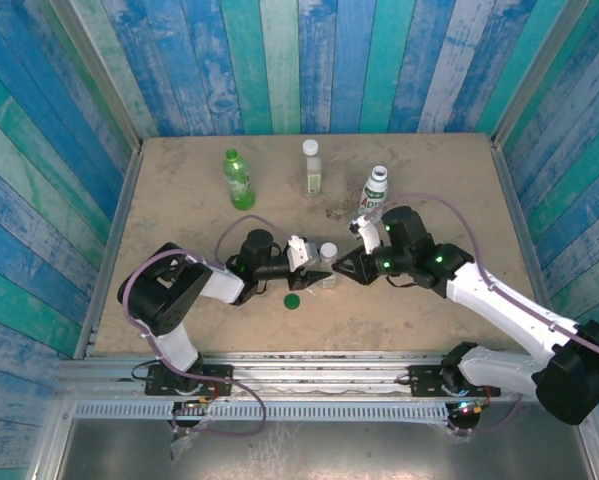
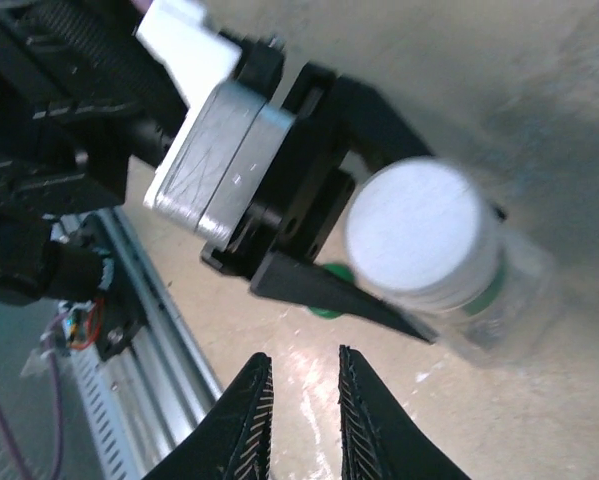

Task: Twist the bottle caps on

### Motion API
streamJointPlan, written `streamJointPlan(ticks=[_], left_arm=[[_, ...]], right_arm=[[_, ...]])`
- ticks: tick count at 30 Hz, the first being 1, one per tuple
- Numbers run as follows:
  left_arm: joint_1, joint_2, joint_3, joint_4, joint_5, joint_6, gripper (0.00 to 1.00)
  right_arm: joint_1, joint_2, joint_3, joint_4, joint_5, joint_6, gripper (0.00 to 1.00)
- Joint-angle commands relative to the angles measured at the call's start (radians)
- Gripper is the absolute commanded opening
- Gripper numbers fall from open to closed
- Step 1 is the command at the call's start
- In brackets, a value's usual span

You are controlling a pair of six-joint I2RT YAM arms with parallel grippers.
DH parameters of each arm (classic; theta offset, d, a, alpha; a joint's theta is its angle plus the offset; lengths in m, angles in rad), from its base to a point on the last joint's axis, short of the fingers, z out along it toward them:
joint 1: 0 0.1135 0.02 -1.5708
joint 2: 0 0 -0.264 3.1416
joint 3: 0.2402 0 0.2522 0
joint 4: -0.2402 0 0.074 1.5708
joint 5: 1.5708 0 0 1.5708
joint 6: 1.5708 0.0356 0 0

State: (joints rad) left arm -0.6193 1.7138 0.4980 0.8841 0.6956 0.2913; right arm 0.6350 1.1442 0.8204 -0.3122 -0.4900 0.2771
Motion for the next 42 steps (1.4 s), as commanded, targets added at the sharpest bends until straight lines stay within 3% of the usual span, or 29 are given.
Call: streamJointPlan(ticks=[1, 12, 20, 25, 27, 31, 34, 39, 42], left_arm=[[-0.003, -0.054, -0.016, -0.057, -0.007, 0.007, 0.58], [-0.003, -0.066, -0.017, -0.07, -0.01, 0.013, 0.58], [-0.004, -0.072, -0.017, -0.05, -0.033, -0.01, 0.55], [-0.01, -0.119, -0.009, -0.117, -0.063, 0.02, 0.53], [-0.024, -0.148, -0.011, -0.153, -0.096, 0.051, 0.53], [-0.05, -0.213, -0.011, -0.236, -0.159, 0.106, 0.52], [-0.081, -0.262, 0.01, -0.35, -0.213, 0.165, 0.53], [-0.115, -0.326, 0.023, -0.429, -0.241, 0.197, 0.53], [-0.126, -0.357, 0.023, -0.445, -0.244, 0.196, 0.54]], right_arm=[[-0.028, 0.035, 0.05, 0.0, 0.064, -0.003, 0.25], [-0.074, 0.21, 0.158, -0.075, -0.058, -0.119, 0.24], [0.001, 0.098, 0.054, -0.085, -0.173, -0.158, 0.19], [0.015, -0.001, 0.063, -0.151, -0.108, -0.212, 0.2], [0.016, -0.033, 0.083, -0.185, -0.064, -0.264, 0.25], [0.019, -0.081, 0.133, -0.271, 0.048, -0.431, 0.43], [0.031, -0.11, 0.158, -0.344, 0.03, -0.682, 0.61], [0.04, -0.076, 0.26, -0.461, 0.084, -1.008, 0.69], [0.039, 0.003, 0.343, -0.552, 0.109, -1.13, 0.66]])
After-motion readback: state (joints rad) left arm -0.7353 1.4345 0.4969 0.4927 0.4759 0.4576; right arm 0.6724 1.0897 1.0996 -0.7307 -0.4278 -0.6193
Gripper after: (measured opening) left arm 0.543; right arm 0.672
